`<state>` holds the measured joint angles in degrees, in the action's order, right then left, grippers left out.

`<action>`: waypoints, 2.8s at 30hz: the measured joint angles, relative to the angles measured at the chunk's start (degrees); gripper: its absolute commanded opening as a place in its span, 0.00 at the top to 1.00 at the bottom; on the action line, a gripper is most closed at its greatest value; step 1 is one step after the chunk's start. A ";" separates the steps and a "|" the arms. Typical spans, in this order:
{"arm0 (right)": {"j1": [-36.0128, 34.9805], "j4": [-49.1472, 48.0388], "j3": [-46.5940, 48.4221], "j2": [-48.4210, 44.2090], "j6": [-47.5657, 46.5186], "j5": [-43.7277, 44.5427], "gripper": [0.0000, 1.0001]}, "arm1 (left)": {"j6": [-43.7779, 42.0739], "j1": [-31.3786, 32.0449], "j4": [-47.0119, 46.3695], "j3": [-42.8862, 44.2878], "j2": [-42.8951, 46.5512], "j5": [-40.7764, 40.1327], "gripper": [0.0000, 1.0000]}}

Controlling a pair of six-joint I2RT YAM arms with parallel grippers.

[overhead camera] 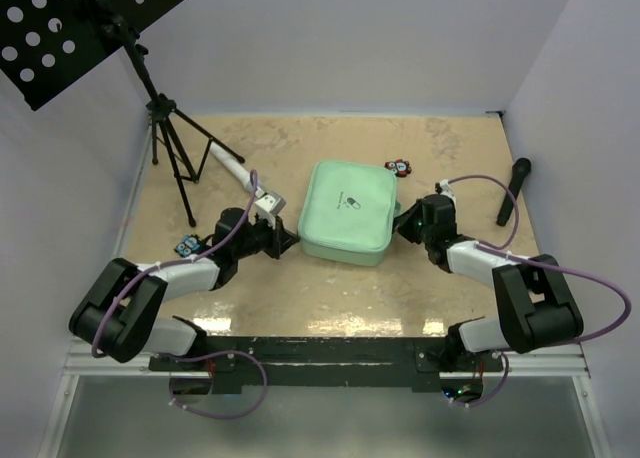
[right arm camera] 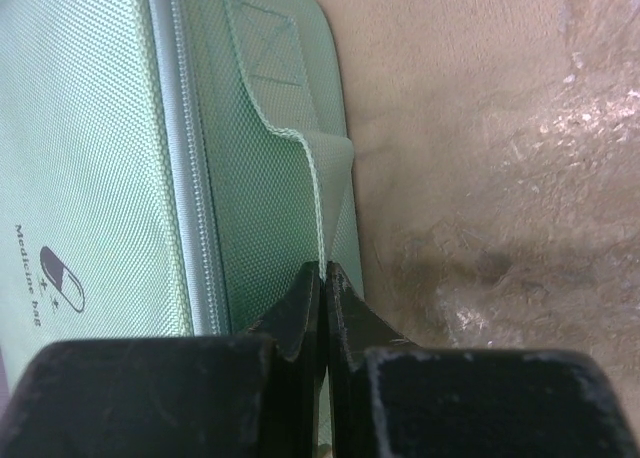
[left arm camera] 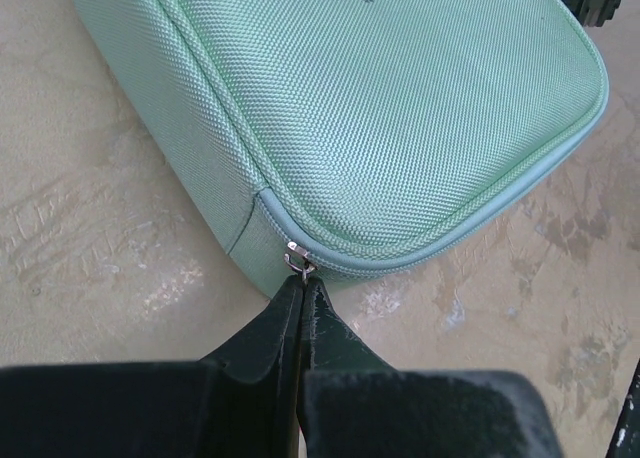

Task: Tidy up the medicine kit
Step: Zip the medicine box at the center of the board.

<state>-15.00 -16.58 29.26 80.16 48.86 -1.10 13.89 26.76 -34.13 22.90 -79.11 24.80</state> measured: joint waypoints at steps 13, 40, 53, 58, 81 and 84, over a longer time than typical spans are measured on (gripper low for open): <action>0.17 -4.02 -2.27 -0.26 5.20 0.42 1.00 | 0.02 4.31 7.61 -0.26 4.59 -0.17 1.00; 0.00 -2.29 -3.02 -1.92 6.93 1.55 1.00 | 7.80 12.70 5.07 -7.37 11.82 -0.85 1.00; 0.02 -2.23 -3.02 -1.92 7.08 1.88 1.00 | 11.30 19.43 0.74 -8.94 10.34 -1.88 1.00; 0.02 -2.19 -3.02 -1.92 7.08 2.01 1.00 | 12.68 22.23 -0.11 -8.94 9.92 -3.85 1.00; 0.79 -0.61 -3.04 -3.32 5.07 3.58 1.00 | 17.94 30.29 -9.18 -7.85 2.16 -8.35 1.00; 0.90 -0.72 -3.04 -3.32 4.28 3.63 1.00 | 18.29 30.77 -10.05 -7.78 1.53 -8.68 1.00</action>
<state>-14.11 -17.30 26.22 76.84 53.15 2.52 32.18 57.54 -44.18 15.11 -77.58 16.12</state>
